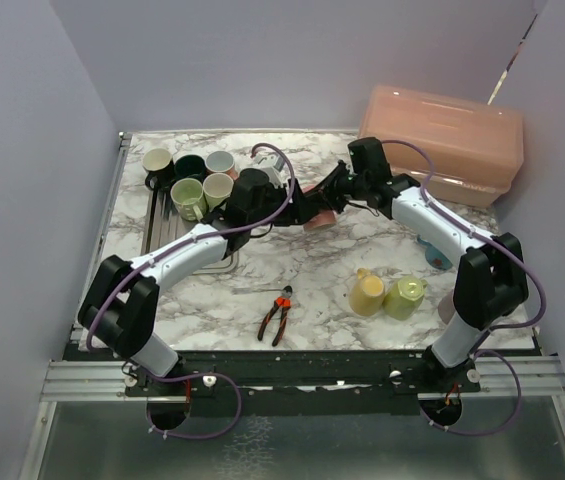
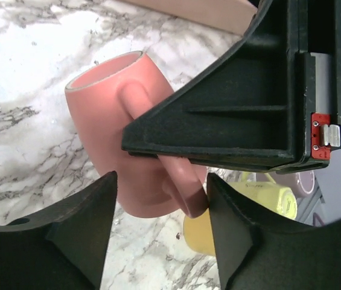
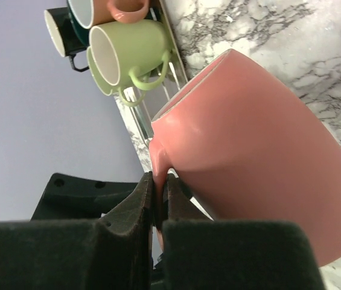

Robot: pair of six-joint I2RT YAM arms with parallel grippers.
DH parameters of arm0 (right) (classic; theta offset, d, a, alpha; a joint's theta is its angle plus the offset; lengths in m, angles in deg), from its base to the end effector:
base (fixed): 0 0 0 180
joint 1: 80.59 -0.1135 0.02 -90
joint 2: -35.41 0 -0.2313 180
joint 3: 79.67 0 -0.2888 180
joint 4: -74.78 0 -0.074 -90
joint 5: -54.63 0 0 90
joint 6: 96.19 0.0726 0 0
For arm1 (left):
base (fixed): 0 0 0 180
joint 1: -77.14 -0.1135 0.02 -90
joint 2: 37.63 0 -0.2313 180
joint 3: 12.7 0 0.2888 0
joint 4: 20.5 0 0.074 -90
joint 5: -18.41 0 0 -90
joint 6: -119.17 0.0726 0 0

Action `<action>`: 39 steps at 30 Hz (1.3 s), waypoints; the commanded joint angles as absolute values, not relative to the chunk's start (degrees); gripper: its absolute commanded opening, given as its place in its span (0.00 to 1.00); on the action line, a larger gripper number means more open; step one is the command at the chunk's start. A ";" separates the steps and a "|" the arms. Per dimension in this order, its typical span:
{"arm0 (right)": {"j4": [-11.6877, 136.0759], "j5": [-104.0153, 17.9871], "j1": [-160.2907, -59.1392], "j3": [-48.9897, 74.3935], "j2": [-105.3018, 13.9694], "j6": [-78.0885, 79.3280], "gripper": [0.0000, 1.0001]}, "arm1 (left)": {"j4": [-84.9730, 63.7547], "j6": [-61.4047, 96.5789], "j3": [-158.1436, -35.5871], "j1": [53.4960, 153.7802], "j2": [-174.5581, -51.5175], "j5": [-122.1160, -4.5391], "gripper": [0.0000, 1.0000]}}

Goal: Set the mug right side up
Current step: Turn over the cup at the center of the board.

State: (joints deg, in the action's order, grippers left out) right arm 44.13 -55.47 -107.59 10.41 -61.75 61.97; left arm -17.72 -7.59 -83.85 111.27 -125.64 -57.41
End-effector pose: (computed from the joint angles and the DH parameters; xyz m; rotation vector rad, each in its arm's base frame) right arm 0.3874 0.2254 0.2193 0.6774 2.4215 1.2037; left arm 0.3413 -0.2528 0.2124 0.1323 2.0485 -1.0432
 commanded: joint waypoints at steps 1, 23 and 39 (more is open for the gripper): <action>44.36 -54.52 -108.08 7.03 -61.44 64.19 0.01 | -11.00 -4.07 -87.03 112.88 -126.97 -63.23 0.58; 43.38 -49.42 -108.80 8.66 -59.93 60.23 0.04 | 0.08 -1.47 -95.79 112.79 -131.58 -63.54 0.00; 45.42 -33.42 -108.78 15.18 -47.92 50.69 0.52 | 0.83 -11.73 -100.72 94.72 -125.50 -46.84 0.00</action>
